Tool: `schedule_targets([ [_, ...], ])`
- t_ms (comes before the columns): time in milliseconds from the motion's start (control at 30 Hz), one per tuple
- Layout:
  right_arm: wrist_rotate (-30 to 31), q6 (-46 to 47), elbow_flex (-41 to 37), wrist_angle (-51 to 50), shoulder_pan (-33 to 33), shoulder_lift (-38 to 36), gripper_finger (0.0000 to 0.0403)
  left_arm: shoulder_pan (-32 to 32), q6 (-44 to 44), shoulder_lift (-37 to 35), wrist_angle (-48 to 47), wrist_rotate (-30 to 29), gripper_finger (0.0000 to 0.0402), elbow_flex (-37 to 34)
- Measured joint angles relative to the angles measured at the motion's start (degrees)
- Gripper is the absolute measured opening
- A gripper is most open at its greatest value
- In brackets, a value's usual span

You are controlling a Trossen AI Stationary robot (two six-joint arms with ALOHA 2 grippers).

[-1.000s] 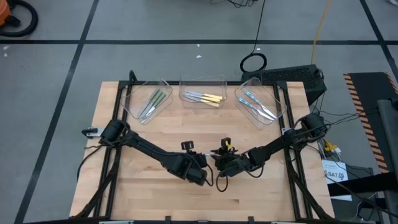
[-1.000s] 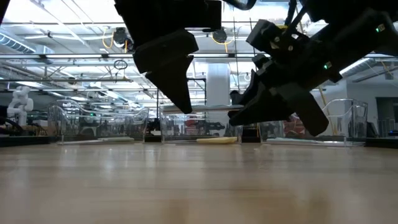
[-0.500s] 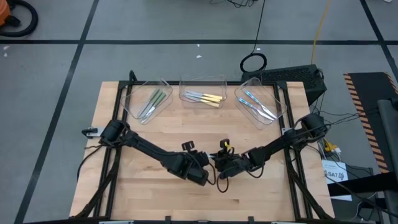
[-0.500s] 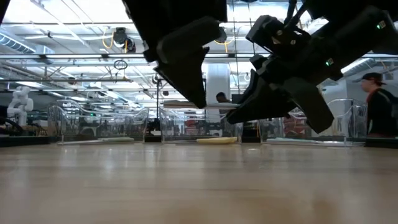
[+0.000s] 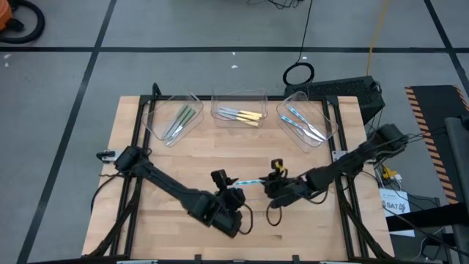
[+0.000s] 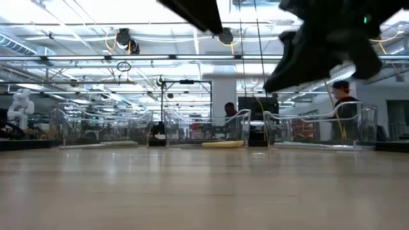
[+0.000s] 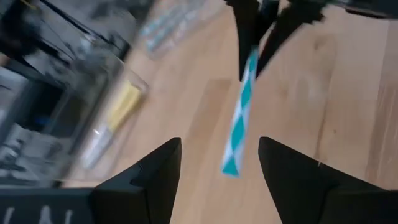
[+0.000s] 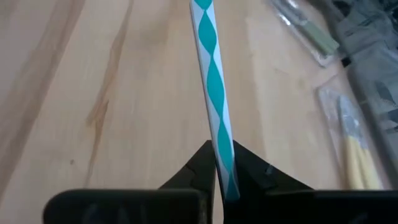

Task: Sort silverware by color (type)
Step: Put the blue table knife into the right transparent bin

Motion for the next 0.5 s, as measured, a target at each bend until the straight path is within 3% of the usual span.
schedule_targets([
  [233,1.17,0.75,0.00,-6.68,-0.24,-12.20,0.0025,-3.89,-1.95,0.00,-4.98,-6.80,0.0223,2.20],
  [500,6.60,1.16,0.00,-13.72,-3.16,-24.69,0.0024,-4.62,-2.11,0.02,-5.74,-7.89,0.0223,2.20],
])
